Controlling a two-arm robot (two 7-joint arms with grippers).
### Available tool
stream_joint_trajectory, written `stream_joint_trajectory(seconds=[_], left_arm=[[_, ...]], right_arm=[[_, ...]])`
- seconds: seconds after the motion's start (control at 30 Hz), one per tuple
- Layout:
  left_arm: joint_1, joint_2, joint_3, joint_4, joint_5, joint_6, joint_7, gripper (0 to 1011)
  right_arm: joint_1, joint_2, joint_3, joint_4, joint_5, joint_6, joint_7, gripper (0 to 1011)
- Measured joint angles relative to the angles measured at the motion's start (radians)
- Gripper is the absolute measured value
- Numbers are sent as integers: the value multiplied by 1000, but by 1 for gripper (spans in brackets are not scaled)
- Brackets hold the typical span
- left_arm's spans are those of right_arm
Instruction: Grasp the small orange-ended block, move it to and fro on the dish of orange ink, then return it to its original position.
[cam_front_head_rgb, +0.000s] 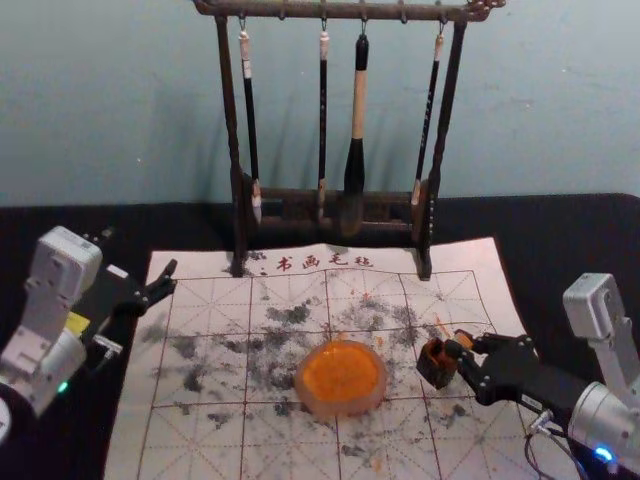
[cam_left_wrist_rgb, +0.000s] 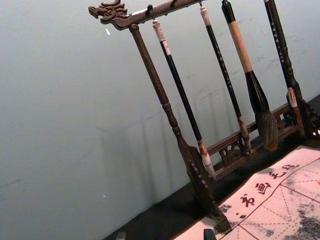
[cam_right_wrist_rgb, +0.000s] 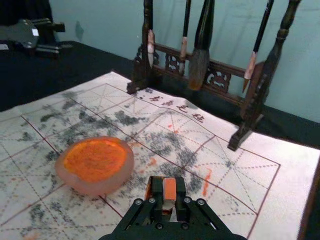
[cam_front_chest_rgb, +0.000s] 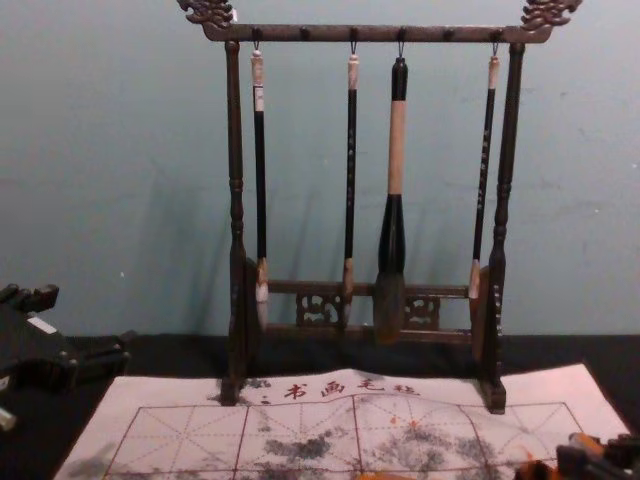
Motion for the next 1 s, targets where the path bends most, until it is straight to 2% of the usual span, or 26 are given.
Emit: stream_joint_trajectory(seconds=[0.23, 0.67, 0.87, 1.0], left_arm=[[0, 0, 0, 0, 0, 0, 0, 1001], [0, 0, 0, 0, 0, 0, 0, 1001], [0, 0, 0, 0, 0, 0, 0, 1001], [0, 0, 0, 0, 0, 0, 0, 1001]], right_arm=[[-6, -6, 17, -21, 3, 9, 19, 86], [1, -2, 48, -79, -3, 18, 19, 86], [39, -6, 44, -92, -11, 39, 27, 86], [83, -19, 23, -87, -27, 73, 26, 86]])
